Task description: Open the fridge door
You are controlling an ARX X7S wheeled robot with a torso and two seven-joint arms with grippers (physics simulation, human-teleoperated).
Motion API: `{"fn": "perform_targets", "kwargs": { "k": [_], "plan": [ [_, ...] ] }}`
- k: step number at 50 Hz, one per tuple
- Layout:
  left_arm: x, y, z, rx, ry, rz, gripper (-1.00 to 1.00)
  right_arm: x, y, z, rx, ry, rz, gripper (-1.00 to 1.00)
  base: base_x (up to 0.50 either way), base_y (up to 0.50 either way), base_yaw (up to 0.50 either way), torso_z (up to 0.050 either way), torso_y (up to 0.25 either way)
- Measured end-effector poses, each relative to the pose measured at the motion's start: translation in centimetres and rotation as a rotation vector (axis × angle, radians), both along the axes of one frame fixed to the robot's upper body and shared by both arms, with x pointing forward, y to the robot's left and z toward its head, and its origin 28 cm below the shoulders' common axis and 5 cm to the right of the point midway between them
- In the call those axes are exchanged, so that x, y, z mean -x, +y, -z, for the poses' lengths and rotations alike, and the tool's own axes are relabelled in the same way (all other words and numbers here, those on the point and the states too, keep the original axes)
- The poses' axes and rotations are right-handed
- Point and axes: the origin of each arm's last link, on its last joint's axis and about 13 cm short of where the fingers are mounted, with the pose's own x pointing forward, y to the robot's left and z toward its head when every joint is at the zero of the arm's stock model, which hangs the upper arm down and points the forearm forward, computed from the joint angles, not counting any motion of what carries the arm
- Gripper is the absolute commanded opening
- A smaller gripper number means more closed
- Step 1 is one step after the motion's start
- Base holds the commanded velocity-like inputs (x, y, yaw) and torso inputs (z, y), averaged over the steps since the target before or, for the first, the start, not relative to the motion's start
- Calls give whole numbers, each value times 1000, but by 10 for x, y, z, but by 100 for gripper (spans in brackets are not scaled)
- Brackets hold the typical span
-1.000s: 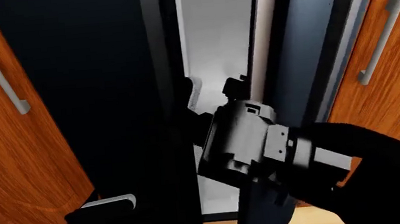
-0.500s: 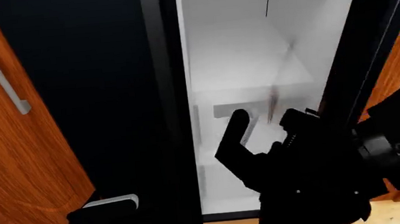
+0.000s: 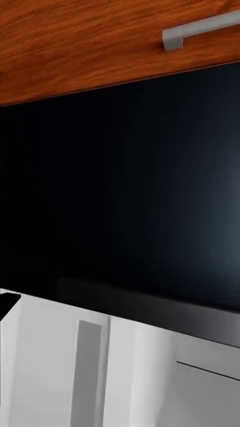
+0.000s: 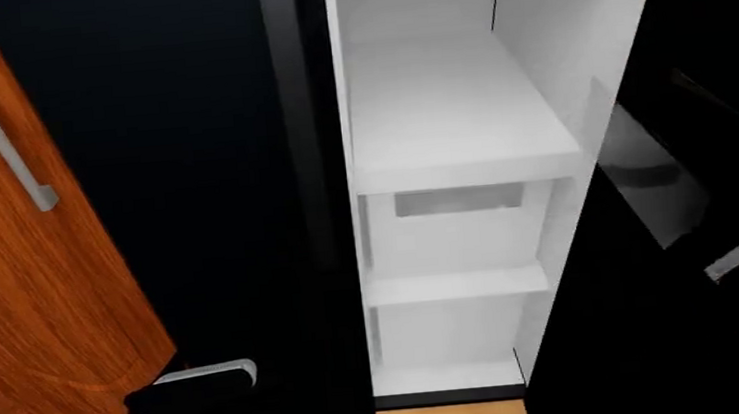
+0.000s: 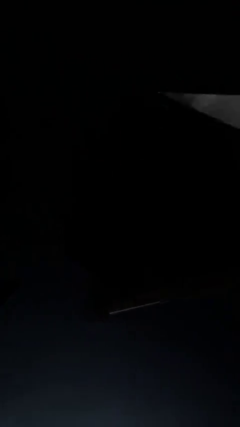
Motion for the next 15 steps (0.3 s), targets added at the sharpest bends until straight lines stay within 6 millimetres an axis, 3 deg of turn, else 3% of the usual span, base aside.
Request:
{"fn": "perform_targets", "kwargs": {
  "k": [7,15],
  "plan": [
    [0,0,0,-4,1,0,100,2,-13,-4,-5,-15,76,100,0,0,0,0,0],
    [0,0,0,-6,1,-2,100,4,-8,5,-22,-28,34,100,0,0,0,0,0]
  ]
}}
